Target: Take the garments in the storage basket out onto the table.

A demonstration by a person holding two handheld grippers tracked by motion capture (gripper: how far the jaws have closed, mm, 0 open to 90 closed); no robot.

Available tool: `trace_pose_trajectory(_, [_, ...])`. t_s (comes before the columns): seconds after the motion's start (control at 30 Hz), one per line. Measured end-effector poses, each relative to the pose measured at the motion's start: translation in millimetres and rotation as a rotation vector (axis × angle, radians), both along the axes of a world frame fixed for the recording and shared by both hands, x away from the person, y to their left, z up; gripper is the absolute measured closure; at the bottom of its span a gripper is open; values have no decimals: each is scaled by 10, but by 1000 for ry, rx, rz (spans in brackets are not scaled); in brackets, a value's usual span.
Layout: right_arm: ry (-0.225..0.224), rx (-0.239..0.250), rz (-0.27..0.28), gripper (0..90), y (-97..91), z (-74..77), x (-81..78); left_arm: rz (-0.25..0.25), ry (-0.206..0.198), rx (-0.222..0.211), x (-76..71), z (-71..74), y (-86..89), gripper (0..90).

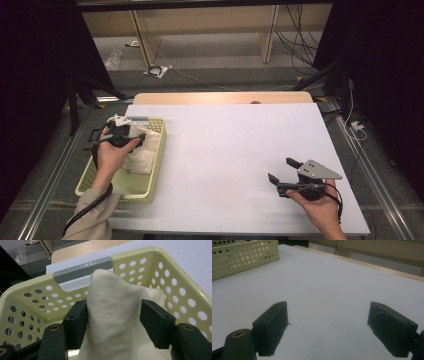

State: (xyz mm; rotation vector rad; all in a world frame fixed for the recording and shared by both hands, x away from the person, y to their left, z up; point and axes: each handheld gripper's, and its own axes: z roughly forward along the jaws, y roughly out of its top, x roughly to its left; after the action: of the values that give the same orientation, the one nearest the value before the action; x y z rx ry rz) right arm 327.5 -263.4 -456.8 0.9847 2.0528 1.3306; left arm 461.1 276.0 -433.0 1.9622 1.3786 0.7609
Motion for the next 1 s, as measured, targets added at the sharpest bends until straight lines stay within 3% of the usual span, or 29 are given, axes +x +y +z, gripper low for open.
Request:
trace_pose_trajectory(0.2, [-2,2,0,177,1,-3,4,11,10,7,17,-38,-11,545])
trace_pose_trajectory(0.67, [4,-5,-2,179,-2,0,2,1,19,-5,-1,-59,7,762])
trace_pose_trajectory(1.0, [1,2,4,180,1,-8,11,-15,11,-3,-39,-63,-8,798])
